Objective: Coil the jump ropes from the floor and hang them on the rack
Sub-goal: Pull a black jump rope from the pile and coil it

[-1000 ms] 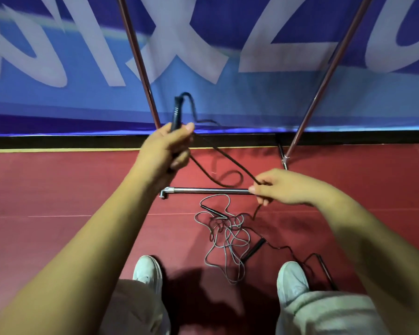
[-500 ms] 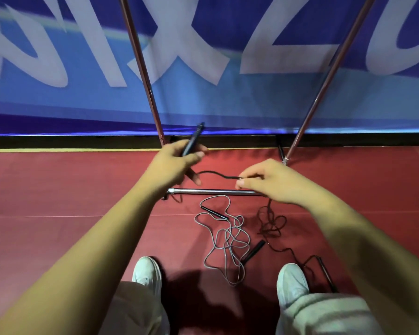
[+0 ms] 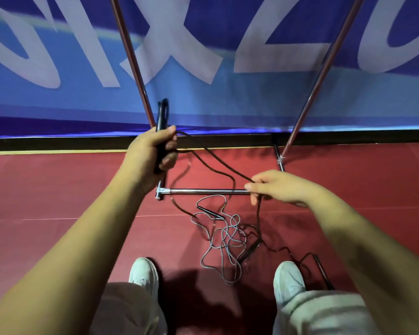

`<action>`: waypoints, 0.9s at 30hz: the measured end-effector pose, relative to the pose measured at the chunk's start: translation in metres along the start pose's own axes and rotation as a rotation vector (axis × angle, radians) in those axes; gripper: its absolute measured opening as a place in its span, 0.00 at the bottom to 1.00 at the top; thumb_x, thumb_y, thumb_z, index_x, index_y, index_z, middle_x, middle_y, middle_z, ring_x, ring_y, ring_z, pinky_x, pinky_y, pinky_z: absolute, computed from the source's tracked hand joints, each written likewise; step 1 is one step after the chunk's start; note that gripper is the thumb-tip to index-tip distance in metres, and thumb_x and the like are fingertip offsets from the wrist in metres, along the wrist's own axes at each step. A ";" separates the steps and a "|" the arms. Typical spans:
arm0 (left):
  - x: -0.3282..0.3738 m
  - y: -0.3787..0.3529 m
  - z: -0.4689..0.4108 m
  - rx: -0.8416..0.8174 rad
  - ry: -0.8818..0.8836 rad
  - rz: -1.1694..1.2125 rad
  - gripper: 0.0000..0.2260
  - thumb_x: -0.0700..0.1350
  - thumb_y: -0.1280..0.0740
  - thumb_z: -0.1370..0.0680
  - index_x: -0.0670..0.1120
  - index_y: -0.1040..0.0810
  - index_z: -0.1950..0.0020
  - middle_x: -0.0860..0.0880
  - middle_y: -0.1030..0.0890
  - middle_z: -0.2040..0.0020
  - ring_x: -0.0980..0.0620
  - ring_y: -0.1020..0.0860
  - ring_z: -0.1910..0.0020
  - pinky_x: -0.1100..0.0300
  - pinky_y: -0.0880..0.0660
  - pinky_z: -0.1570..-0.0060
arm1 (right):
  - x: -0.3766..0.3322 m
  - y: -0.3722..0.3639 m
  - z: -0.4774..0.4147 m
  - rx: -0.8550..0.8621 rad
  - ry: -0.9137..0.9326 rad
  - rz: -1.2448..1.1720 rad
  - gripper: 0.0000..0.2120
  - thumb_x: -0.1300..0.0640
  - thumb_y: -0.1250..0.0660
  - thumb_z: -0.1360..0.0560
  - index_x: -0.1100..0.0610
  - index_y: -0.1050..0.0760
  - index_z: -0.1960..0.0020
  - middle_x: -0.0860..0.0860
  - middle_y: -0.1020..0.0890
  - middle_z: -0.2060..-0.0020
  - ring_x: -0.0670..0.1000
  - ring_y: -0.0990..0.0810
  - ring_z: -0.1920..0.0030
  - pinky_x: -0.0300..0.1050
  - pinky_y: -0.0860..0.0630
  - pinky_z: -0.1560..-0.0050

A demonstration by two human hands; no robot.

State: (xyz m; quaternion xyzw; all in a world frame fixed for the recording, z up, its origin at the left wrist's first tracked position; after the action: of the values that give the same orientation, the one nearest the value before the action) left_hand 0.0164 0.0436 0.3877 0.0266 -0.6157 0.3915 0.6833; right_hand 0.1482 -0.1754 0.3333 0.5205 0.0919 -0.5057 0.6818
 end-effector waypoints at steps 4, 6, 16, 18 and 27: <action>-0.001 0.026 0.003 0.327 -0.111 -0.523 0.04 0.38 0.37 0.19 0.45 0.27 0.53 0.47 0.23 0.62 0.54 0.27 0.77 0.68 0.38 0.81 | -0.005 0.015 -0.001 0.175 0.028 -0.221 0.09 0.60 0.37 0.19 0.60 0.21 0.55 0.54 0.20 0.69 0.51 0.20 0.65 0.43 0.28 0.60; 0.003 0.023 0.006 0.370 -0.164 -0.795 0.07 0.34 0.37 0.20 0.44 0.26 0.47 0.43 0.20 0.56 0.56 0.21 0.77 0.70 0.36 0.81 | -0.015 0.021 0.000 0.222 0.046 -0.245 0.09 0.60 0.37 0.19 0.59 0.19 0.53 0.48 0.28 0.77 0.48 0.27 0.75 0.41 0.28 0.69; -0.050 -0.045 0.023 -0.342 0.087 -0.828 0.09 0.48 0.34 0.20 0.43 0.21 0.51 0.49 0.20 0.67 0.54 0.31 0.78 0.66 0.41 0.79 | -0.070 0.016 0.006 0.245 0.188 -0.242 0.09 0.57 0.34 0.21 0.59 0.20 0.58 0.44 0.30 0.80 0.44 0.33 0.76 0.40 0.33 0.70; -0.043 -0.043 0.019 -0.276 0.067 -0.751 0.10 0.48 0.33 0.21 0.45 0.23 0.59 0.52 0.31 0.74 0.54 0.38 0.77 0.65 0.44 0.79 | -0.061 0.012 0.004 0.159 0.175 -0.217 0.12 0.54 0.33 0.21 0.60 0.22 0.60 0.47 0.25 0.76 0.47 0.29 0.74 0.40 0.31 0.69; -0.001 0.002 -0.001 0.070 -0.099 -0.053 0.09 0.44 0.35 0.19 0.45 0.28 0.59 0.50 0.34 0.69 0.57 0.40 0.80 0.66 0.45 0.81 | 0.003 0.018 -0.006 0.155 -0.001 -0.010 0.12 0.53 0.34 0.21 0.60 0.22 0.58 0.53 0.18 0.66 0.42 0.28 0.69 0.37 0.31 0.64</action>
State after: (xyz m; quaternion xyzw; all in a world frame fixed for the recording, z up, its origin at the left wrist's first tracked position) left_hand 0.0163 0.0448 0.3862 0.0864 -0.6338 0.3929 0.6607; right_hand 0.1661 -0.1735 0.3398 0.5708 0.0547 -0.5151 0.6371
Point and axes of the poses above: each hand's wrist, its own z-axis away from the middle knuckle, its own y-axis out of the back of the hand, x = y × z, the point moved 6 cm from there along -z, towards the middle knuckle
